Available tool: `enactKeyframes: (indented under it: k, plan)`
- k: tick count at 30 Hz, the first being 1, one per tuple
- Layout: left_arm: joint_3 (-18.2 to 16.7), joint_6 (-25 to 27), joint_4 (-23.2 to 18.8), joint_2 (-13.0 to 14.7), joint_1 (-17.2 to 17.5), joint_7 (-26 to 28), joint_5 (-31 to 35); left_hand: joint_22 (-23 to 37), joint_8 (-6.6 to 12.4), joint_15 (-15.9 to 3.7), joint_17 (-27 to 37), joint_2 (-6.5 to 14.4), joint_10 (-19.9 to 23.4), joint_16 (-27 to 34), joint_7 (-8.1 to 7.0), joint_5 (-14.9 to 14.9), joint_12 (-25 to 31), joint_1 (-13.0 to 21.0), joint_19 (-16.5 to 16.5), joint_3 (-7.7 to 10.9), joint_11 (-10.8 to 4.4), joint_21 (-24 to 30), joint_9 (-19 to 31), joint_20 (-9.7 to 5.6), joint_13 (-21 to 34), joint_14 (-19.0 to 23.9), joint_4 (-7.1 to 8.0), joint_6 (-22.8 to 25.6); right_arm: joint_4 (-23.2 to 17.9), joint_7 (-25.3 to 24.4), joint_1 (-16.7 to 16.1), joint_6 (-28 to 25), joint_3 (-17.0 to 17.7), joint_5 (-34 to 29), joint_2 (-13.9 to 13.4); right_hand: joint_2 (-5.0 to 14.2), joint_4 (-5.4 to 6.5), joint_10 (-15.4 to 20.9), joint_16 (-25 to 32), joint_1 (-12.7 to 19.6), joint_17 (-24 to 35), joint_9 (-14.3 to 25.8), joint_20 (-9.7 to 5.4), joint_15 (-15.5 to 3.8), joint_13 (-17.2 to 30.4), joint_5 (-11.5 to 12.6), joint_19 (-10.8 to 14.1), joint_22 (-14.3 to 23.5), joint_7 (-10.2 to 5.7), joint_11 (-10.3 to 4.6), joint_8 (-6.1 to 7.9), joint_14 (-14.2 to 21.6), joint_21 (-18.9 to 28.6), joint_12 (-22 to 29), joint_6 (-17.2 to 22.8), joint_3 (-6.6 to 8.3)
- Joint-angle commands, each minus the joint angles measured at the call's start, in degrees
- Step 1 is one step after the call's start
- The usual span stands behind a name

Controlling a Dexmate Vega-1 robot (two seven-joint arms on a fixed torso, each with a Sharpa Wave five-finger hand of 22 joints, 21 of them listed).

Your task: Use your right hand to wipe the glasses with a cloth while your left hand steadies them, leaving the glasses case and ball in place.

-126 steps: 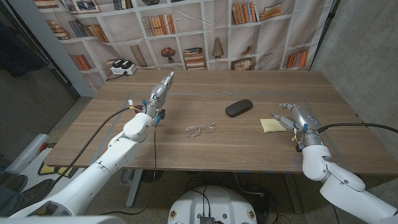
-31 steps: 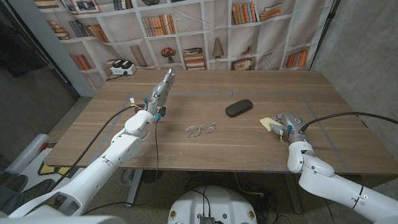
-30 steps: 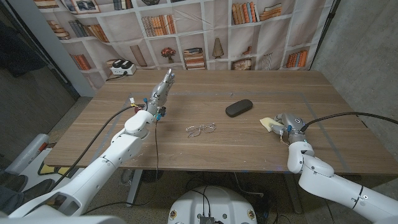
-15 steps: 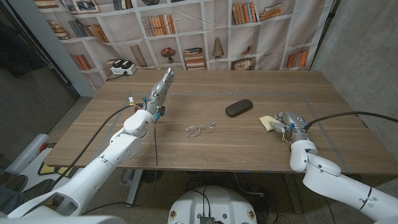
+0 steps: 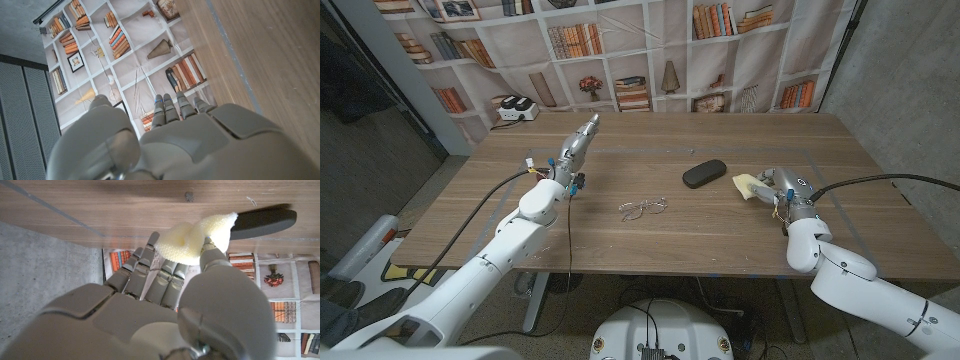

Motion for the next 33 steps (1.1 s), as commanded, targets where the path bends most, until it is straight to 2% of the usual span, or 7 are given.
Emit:
enactKeyframes:
  k: [1,6,10,16,23,28,33]
  plan:
    - [0.37,-0.81,-3.38,1.71,2.56,2.64,4.67,0.2,0.45,-0.36,0.16,0.21,1.23,0.46,-0.18,0.15,0.59,1.56,0.33,0.11,0.17,0.25,0.31,-0.1,0.31,0.82,-0.78,1.56,-1.67,-1.27,-0.13,2.07,0.19,-2.16,0.7,1.85,0.11,0.73,0.56,1.87,0.2,0.12,-4.44,-7.36,0.34,0.09,-0.24,0.08,-3.36,-0.08,0.3,0.5,-0.03,-0.14,3.68,-0.24]
    - [0.15,-0.71,-6.08,2.36,5.09,6.02,8.07,0.17,0.77,-0.73,0.12,0.35,2.64,0.56,-0.61,0.17,0.8,3.44,0.83,0.59,0.15,0.36,0.31,-0.04,0.31,2.03,-1.81,2.99,-1.71,-0.21,0.98,2.71,-0.52,-3.3,0.74,1.94,0.05,0.87,0.53,2.02,0.21,0.1,-4.42,-7.36,0.35,0.04,-0.23,0.09,-3.35,-0.06,0.3,0.49,-0.04,-0.15,3.75,-0.33]
    - [-0.26,0.29,-8.8,3.14,7.66,8.34,10.05,0.13,0.99,-1.0,0.1,0.29,4.2,0.51,-0.82,0.16,1.06,5.01,1.23,0.9,-0.49,0.41,0.32,-0.31,0.32,2.8,-2.7,4.18,-1.53,0.9,1.97,3.5,-1.11,-4.1,0.69,2.0,0.02,0.98,0.54,2.11,0.24,0.08,-4.4,-7.35,0.36,0.0,-0.26,0.09,-3.34,-0.05,0.3,0.55,-0.06,-0.16,3.81,-0.43]
    - [-0.69,6.34,-15.81,5.46,11.76,14.01,16.33,0.11,1.0,-1.09,0.1,0.2,4.44,0.37,-0.87,0.08,0.91,5.85,0.64,1.02,-0.7,0.11,0.32,-0.74,0.32,3.0,-3.18,4.67,-1.31,2.11,3.01,4.6,-1.71,-5.25,0.86,2.1,-0.02,1.11,0.48,2.25,0.23,0.05,-4.44,-7.34,0.36,-0.05,-0.3,0.1,-3.33,-0.04,0.29,0.55,-0.1,-0.18,3.86,-0.53]
    - [-1.12,12.57,-21.99,7.95,15.06,18.22,23.3,0.11,0.94,-1.04,0.1,0.07,4.85,0.21,-1.01,0.0,0.86,6.55,0.39,1.09,-0.9,-0.02,0.32,-0.72,0.33,3.04,-3.59,4.96,-0.79,2.61,3.68,5.63,-1.94,-6.28,1.57,2.05,-0.21,1.18,0.25,2.54,0.15,0.02,-4.53,-7.46,0.36,-0.09,-0.35,0.1,-3.32,-0.05,0.26,0.27,-0.14,-0.25,3.9,-0.64]
    - [-0.55,15.51,-24.51,9.89,15.74,17.11,26.13,0.1,0.9,-1.24,0.09,-0.05,4.68,0.05,-1.28,-0.05,0.65,7.03,0.19,1.13,-1.49,-0.12,0.31,-0.76,0.33,2.9,-3.89,5.15,-0.68,3.11,3.86,6.06,-1.78,-6.78,1.8,2.13,-0.39,1.23,-0.02,2.9,0.08,-0.01,-4.68,-7.6,0.37,-0.08,-0.54,0.11,-3.33,-0.07,0.22,-0.16,-0.24,-0.31,3.9,-0.63]
    - [0.48,17.09,-25.68,10.4,15.91,17.5,29.53,0.08,0.93,-1.52,0.08,-0.27,5.36,-0.11,-2.02,-0.09,0.63,8.14,0.06,1.26,-2.01,-0.21,0.3,-0.74,0.33,2.96,-4.55,5.81,-0.41,3.84,3.98,6.41,-1.55,-6.89,1.99,2.24,-0.41,1.3,-0.08,3.04,0.11,-0.04,-4.67,-7.5,0.37,-0.12,-0.68,0.12,-3.33,-0.08,0.19,-0.31,-0.31,-0.34,3.91,-0.74]
